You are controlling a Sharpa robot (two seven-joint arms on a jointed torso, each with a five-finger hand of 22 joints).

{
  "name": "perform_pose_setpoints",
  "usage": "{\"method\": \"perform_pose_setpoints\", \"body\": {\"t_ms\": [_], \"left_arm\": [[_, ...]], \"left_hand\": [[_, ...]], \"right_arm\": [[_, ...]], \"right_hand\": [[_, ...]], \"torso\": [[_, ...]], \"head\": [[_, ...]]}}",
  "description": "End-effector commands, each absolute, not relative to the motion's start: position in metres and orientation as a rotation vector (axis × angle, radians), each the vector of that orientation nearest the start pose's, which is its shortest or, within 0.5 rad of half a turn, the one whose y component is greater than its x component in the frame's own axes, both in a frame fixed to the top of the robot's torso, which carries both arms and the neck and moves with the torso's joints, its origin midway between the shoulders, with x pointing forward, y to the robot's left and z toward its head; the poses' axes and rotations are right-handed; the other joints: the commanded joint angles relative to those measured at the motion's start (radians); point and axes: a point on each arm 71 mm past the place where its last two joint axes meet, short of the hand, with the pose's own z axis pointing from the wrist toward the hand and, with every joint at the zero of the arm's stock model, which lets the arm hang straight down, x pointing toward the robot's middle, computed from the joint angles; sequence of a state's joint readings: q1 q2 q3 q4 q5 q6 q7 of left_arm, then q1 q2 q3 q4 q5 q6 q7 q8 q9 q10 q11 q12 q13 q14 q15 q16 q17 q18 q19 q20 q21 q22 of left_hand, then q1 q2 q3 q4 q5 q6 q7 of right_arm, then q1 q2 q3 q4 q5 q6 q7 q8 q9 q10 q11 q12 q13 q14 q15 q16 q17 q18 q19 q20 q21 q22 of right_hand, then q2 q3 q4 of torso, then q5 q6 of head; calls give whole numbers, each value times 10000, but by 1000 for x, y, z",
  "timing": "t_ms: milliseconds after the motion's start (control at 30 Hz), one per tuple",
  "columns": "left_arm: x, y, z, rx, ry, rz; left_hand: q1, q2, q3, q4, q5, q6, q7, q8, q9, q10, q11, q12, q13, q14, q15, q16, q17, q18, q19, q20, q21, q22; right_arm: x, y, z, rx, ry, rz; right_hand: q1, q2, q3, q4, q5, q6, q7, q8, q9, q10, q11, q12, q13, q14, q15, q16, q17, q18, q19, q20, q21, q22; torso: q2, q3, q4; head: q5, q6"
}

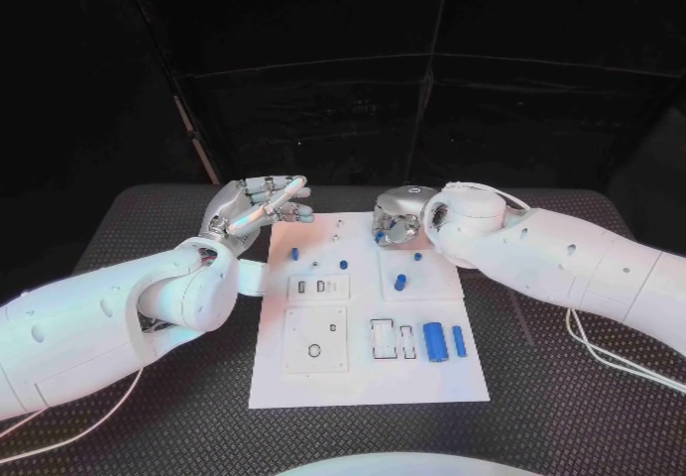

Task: Assemble the parts on the task board

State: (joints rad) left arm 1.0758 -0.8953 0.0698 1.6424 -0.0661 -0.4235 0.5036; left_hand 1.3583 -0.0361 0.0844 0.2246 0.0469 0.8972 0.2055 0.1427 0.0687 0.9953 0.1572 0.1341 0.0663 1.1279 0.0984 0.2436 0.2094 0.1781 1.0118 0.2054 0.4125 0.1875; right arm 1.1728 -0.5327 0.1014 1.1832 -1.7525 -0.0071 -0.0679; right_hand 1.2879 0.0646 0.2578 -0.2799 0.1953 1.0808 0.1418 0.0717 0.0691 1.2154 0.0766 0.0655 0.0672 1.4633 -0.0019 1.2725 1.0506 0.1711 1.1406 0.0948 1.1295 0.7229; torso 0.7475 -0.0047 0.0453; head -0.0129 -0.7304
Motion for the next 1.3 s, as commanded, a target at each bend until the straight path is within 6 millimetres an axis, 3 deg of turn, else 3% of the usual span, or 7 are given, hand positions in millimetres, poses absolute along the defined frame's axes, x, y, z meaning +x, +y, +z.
{"method": "perform_pose_setpoints", "body": {"t_ms": [33, 367, 567, 800, 1033, 1167, 1300], "left_arm": [[462, 207, -176, -10616, 12695, -15870], [462, 209, -176, -10614, 12675, -15834], [462, 210, -176, -10614, 12662, -15817], [462, 209, -176, -10614, 12677, -15842], [462, 208, -175, -10603, 12683, -15873], [461, 208, -175, -10596, 12682, -15880], [461, 208, -174, -10587, 12679, -15892]], "left_hand": [[101, 0, -32, -35, 13, 47, 8, -48, -13, 48, 10, -57, -10, -17, 31, -64, 9, 38, 84, -12, 60, -2], [116, 6, -32, -47, 13, 47, 11, -56, -15, 45, 12, -68, -10, -17, 32, -72, 14, 37, 86, -12, 58, -4], [126, 9, -32, -56, 13, 46, 12, -62, -16, 44, 14, -76, -11, -17, 33, -78, 18, 37, 87, -12, 56, -6], [126, 9, -32, -56, 13, 46, 12, -62, -16, 44, 14, -76, -11, -17, 33, -78, 18, 37, 87, -12, 56, -6], [137, 12, -34, -66, 13, 45, 12, -70, -17, 42, 16, -86, -11, -19, 35, -86, 22, 35, 87, -12, 53, -9], [137, 12, -34, -66, 13, 45, 12, -70, -17, 42, 16, -86, -11, -19, 35, -86, 22, 35, 87, -12, 53, -9], [137, 12, -34, -66, 13, 45, 12, -70, -17, 42, 16, -86, -11, -19, 35, -86, 22, 35, 87, -12, 53, -9]], "right_arm": [[544, -131, -190, -4754, 17637, 4882], [537, -134, -174, -4323, 16025, 5413], [534, -124, -167, -4137, 15312, 5814], [543, -108, -167, -4047, 15041, 5940], [550, -95, -167, -4063, 14999, 6061], [553, -89, -168, -4079, 15023, 6092], [555, -85, -169, -4086, 15031, 6105]], "right_hand": [[-89, 35, 154, 2, -50, 130, -29, 65, 16, 119, -37, 14, 19, 341, -82, 82, 16, -183, 108, -3, 81, 76], [-52, -121, 773, -15, 295, 349, -4, 78, 30, 323, -61, 6, 32, 336, -110, 258, 152, -240, 226, -25, 439, 507], [-87, -203, 924, 6, 333, 365, 9, 60, 27, 330, -49, -8, 27, 335, -101, 300, 181, -250, 233, -19, 513, 588], [-156, -274, 1033, 56, 260, 359, 26, 33, 22, 313, -39, -17, 20, 333, -87, 333, 196, -254, 224, -7, 562, 632], [-214, -329, 1095, 102, 187, 353, 33, 16, 19, 298, -29, -21, 16, 332, -79, 358, 212, -256, 212, 4, 586, 649], [-241, -356, 1132, 128, 149, 339, 36, 1, 16, 279, -23, -26, 12, 331, -74, 370, 217, -257, 208, 10, 602, 664], [-246, -361, 1141, 133, 143, 335, 37, -2, 15, 273, -21, -27, 11, 330, -73, 372, 216, -258, 208, 12, 606, 668]], "torso": [[27, -2, 7], [37, -6, 3], [67, 3, 21], [89, -2, 51], [119, 10, 25], [147, -1, 57], [154, -1, 45]], "head": [[7, -5], [53, 60], [77, 168], [79, 171], [140, 156], [135, 165], [171, 158]]}}
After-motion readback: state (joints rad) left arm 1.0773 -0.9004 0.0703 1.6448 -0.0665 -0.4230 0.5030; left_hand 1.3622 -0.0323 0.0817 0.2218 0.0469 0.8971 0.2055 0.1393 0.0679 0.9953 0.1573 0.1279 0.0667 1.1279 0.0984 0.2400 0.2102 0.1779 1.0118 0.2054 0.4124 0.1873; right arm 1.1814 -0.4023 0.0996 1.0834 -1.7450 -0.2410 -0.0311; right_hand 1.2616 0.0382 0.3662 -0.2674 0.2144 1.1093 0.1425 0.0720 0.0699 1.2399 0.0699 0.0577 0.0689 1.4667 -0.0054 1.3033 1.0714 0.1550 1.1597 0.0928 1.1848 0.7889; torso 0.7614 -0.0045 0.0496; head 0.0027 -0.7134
